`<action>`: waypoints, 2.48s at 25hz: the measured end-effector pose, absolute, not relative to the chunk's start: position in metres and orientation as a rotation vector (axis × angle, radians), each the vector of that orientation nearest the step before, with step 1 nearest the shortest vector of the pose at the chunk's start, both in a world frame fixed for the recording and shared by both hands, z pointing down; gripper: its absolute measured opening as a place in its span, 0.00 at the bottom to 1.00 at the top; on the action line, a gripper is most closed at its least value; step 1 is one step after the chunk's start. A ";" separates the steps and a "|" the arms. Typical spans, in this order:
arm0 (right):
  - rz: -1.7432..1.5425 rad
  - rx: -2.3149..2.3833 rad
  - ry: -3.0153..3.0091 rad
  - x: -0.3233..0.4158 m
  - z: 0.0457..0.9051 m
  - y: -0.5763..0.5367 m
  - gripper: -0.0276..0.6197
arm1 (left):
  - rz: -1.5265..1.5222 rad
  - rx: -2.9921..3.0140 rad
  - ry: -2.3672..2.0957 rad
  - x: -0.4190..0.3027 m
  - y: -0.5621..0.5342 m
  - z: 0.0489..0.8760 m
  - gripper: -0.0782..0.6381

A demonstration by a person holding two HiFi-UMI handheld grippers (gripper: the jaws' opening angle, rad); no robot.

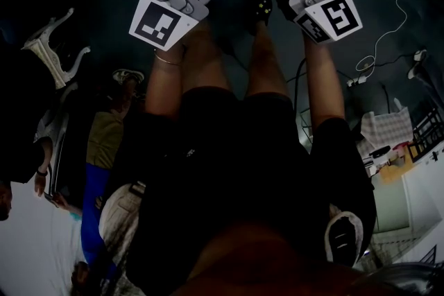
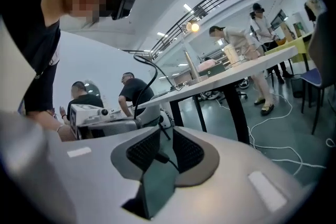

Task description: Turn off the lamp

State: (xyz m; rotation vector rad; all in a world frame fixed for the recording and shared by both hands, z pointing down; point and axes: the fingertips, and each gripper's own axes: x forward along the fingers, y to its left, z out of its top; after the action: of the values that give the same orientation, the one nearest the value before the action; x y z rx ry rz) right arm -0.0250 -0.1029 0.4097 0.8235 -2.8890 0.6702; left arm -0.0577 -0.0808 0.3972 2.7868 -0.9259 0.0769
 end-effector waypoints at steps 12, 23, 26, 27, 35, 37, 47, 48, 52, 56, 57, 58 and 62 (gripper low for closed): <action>0.172 0.480 -2.794 -0.053 0.437 -0.082 0.25 | 0.042 2.799 -0.935 -0.064 -0.083 0.379 0.13; 0.092 0.389 -2.785 -0.074 0.444 -0.086 0.26 | -0.013 2.775 -0.925 -0.068 -0.086 0.373 0.13; 0.079 0.367 -2.778 -0.076 0.448 -0.086 0.26 | -0.016 2.783 -0.926 -0.068 -0.086 0.370 0.13; 0.072 0.360 -2.773 -0.077 0.449 -0.086 0.26 | -0.016 2.787 -0.928 -0.068 -0.086 0.369 0.13; 0.099 0.368 -2.783 -0.075 0.453 -0.082 0.17 | -0.026 2.783 -0.935 -0.070 -0.088 0.369 0.13; 0.113 0.362 -2.790 -0.075 0.452 -0.081 0.16 | -0.044 2.776 -0.943 -0.071 -0.089 0.368 0.13; 0.152 0.341 -2.791 -0.076 0.453 -0.073 0.15 | -0.052 2.770 -0.962 -0.076 -0.089 0.368 0.13; 0.155 0.340 -2.793 -0.076 0.453 -0.072 0.15 | -0.054 2.768 -0.964 -0.076 -0.089 0.368 0.13; 0.162 0.349 -2.789 -0.072 0.454 -0.072 0.15 | -0.061 2.763 -0.960 -0.072 -0.089 0.369 0.13; 0.125 0.371 -2.773 -0.072 0.451 -0.075 0.15 | -0.098 2.759 -0.938 -0.069 -0.090 0.365 0.13; 0.121 0.369 -2.778 -0.072 0.450 -0.075 0.16 | -0.108 2.754 -0.936 -0.069 -0.090 0.365 0.13; 0.122 0.363 -2.787 -0.073 0.448 -0.074 0.17 | -0.116 2.749 -0.935 -0.069 -0.090 0.364 0.13; 0.108 0.345 -2.794 -0.071 0.444 -0.071 0.18 | -0.147 2.736 -0.930 -0.067 -0.088 0.361 0.13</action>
State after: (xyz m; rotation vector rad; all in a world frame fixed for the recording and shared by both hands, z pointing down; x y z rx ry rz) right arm -0.0708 -0.0707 0.4437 0.3453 -2.7937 0.1080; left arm -0.0669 -0.0884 0.3613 2.7364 -0.9297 -0.1474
